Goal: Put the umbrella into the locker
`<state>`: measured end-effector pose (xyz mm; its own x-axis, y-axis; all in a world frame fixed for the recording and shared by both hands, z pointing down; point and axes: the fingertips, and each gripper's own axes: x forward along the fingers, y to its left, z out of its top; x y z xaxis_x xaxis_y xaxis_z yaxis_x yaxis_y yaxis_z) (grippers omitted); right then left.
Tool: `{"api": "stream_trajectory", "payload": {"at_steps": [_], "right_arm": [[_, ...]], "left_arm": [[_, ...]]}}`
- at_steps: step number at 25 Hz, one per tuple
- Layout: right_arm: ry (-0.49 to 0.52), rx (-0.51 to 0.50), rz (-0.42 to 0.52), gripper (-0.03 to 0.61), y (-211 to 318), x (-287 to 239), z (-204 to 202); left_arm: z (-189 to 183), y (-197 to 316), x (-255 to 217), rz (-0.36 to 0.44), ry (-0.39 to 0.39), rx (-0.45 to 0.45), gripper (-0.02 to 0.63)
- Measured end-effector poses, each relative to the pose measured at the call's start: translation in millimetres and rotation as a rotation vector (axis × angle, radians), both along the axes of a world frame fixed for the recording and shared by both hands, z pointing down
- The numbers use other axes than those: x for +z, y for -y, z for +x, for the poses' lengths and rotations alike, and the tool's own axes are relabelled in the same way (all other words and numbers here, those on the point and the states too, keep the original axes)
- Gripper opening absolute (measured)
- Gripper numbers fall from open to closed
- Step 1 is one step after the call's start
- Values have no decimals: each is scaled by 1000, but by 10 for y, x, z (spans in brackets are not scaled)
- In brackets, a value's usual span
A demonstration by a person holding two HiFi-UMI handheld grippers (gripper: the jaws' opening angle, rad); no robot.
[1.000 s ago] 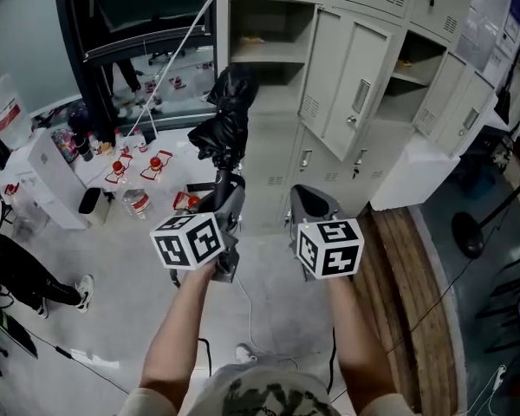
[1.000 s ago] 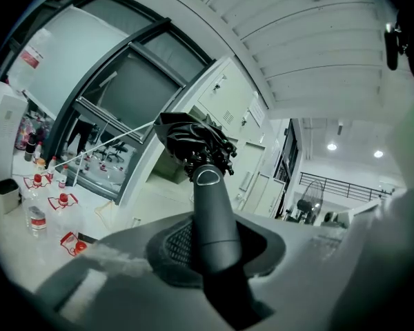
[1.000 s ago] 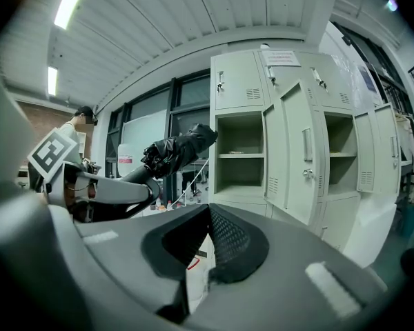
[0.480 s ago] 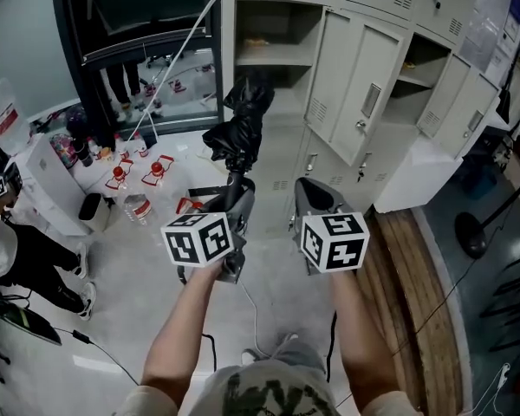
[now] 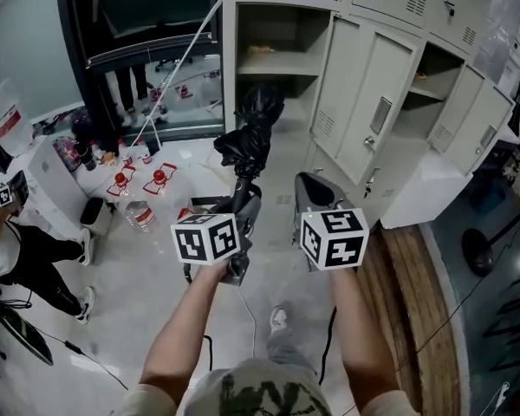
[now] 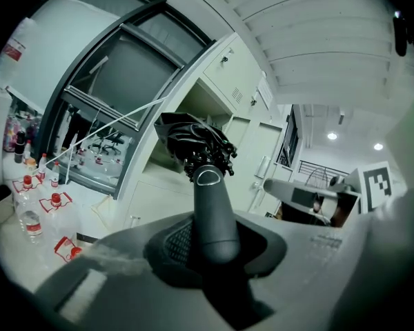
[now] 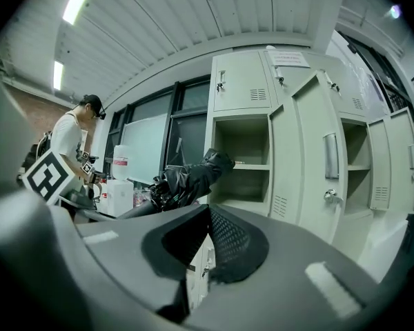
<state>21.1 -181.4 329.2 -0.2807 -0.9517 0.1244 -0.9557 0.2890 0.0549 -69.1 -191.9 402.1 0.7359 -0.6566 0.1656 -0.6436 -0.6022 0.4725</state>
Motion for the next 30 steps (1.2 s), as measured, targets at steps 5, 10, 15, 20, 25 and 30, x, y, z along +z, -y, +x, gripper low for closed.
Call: {"api": "stream_trajectory", "payload": {"at_steps": [5, 10, 15, 20, 25, 30], "right_arm": [[1, -30, 8, -5, 472, -61, 221], [5, -42, 5, -5, 886, -40, 326], [6, -59, 2, -5, 1244, -23, 406], [10, -75, -5, -5, 1557, -15, 500], [21, -90, -16, -5, 1824, 32, 599], [27, -109, -29, -5, 2021, 84, 657]], "left_arm": [[246, 447, 23, -12, 18, -22, 87], [367, 819, 103, -20, 40, -27, 89], [495, 1145, 191, -36, 58, -29, 88], [619, 1475, 238, -52, 76, -38, 89], [771, 1687, 322, -46, 141, -20, 89], [864, 1898, 369, -72, 152, -37, 91]]}}
